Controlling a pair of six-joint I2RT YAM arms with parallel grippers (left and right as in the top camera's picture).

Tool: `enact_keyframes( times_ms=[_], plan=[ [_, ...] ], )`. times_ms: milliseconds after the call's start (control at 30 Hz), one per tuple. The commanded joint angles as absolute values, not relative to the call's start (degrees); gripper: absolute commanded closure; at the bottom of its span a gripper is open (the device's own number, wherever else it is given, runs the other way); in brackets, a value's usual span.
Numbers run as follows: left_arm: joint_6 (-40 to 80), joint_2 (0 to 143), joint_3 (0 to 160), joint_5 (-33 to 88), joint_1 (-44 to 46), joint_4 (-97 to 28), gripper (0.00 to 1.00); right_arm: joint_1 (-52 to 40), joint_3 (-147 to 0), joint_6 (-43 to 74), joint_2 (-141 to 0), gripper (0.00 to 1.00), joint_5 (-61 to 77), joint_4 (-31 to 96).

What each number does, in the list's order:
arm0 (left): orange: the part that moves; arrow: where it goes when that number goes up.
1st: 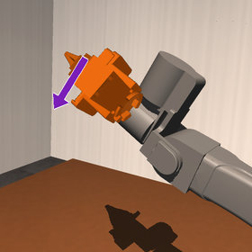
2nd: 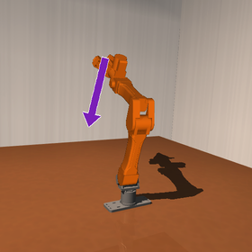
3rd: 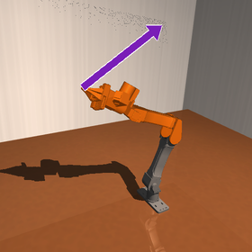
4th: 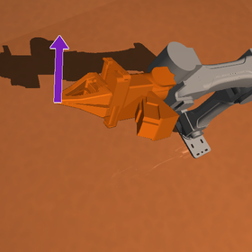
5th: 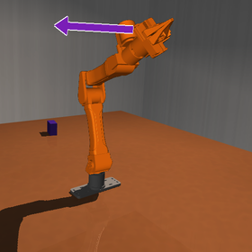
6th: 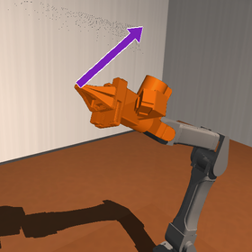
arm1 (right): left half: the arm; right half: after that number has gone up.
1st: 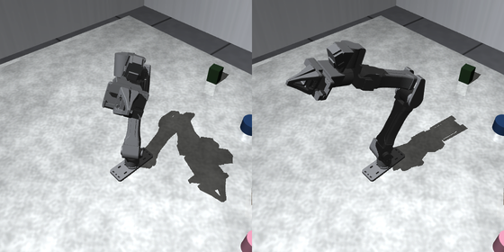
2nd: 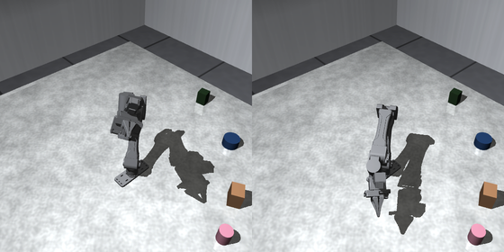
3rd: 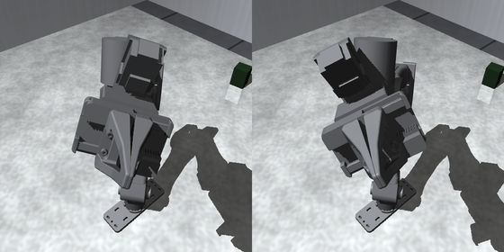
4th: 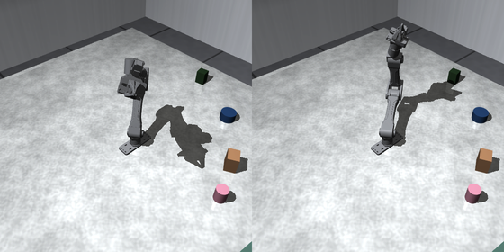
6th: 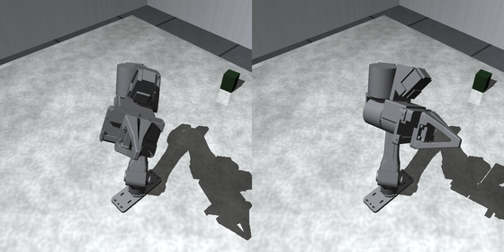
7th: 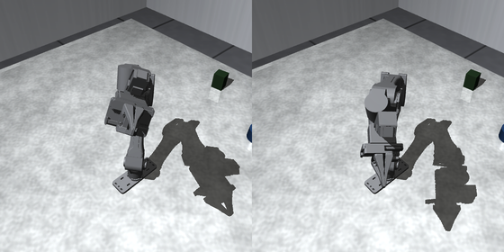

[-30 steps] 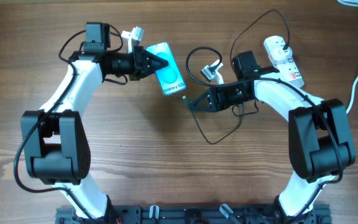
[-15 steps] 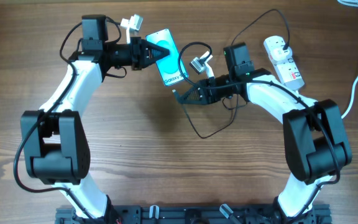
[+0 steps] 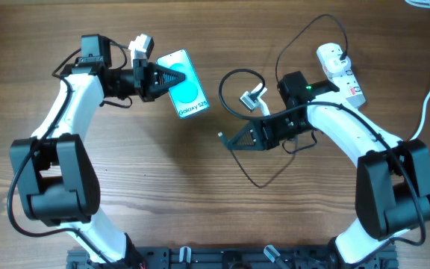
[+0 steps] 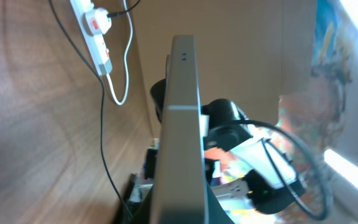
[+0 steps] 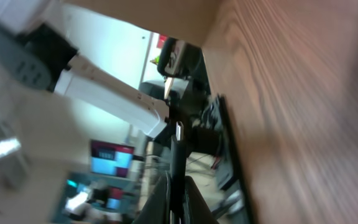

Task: Plug charger to phone and switch on socket
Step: 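Carry the cable plug toward the phone's bottom port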

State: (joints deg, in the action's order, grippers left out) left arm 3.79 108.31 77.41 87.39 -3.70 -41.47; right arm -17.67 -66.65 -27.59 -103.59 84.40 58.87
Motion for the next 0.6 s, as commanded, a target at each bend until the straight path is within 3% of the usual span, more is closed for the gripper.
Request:
enact_keyframes(
  times_ms=[0, 133, 233, 567],
  plan=[
    [-4.29, 105.65, 77.73, 90.32, -3.40, -40.32, 0.96, -19.09, -66.87, -30.26, -102.89, 0.95, 87.94, 50.41],
    [-4.29, 105.65, 77.73, 90.32, -2.07, -38.87, 0.96, -22.17, -66.87, -2.04, -102.89, 0.95, 78.04, 29.32],
    [-4.27, 105.65, 77.73, 90.32, -1.76, -38.57, 0.96, -23.70, -66.87, 9.96, -102.89, 0.96, 77.47, 17.87],
    [-4.27, 105.65, 77.73, 90.32, -1.83, -34.33, 0.96, -23.94, -66.67, 15.00, -102.91, 0.96, 78.87, 12.75]
  ],
)
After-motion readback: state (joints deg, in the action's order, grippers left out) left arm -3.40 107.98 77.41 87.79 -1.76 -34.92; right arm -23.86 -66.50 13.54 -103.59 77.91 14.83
